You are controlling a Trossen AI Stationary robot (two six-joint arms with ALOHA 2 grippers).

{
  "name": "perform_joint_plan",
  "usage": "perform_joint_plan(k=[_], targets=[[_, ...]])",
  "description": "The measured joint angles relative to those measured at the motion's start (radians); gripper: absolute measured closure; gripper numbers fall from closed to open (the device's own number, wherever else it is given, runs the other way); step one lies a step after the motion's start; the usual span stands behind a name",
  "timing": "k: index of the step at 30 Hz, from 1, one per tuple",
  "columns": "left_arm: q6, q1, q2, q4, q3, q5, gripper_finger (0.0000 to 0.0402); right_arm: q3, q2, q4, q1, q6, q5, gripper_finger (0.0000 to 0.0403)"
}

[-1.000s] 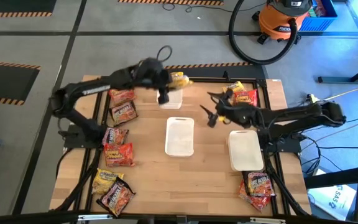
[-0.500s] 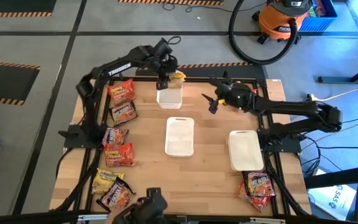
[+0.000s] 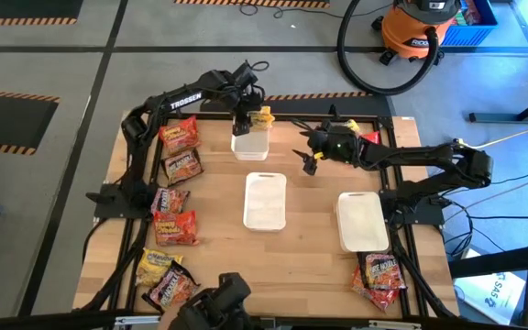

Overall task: Sort Maruchan noodles
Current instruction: Put the yellow noodle pack into the top white bin

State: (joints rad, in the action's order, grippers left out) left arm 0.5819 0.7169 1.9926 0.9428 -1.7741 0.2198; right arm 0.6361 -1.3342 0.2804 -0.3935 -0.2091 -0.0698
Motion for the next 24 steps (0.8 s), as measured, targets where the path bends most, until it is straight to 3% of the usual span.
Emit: perform_joint_plan(k=[7, 24], targets=[[0.002, 0.003, 0.000, 0.025, 0.001, 0.000, 0.0269, 0.000, 0.000, -0.001, 0.000, 0.025, 0.022, 0.0111], [0.023, 0.025, 0.000, -0.146, 0.163, -0.019, 0.0269, 0.000, 0.000, 0.003, 0.000, 0.025, 0.029, 0.0111]])
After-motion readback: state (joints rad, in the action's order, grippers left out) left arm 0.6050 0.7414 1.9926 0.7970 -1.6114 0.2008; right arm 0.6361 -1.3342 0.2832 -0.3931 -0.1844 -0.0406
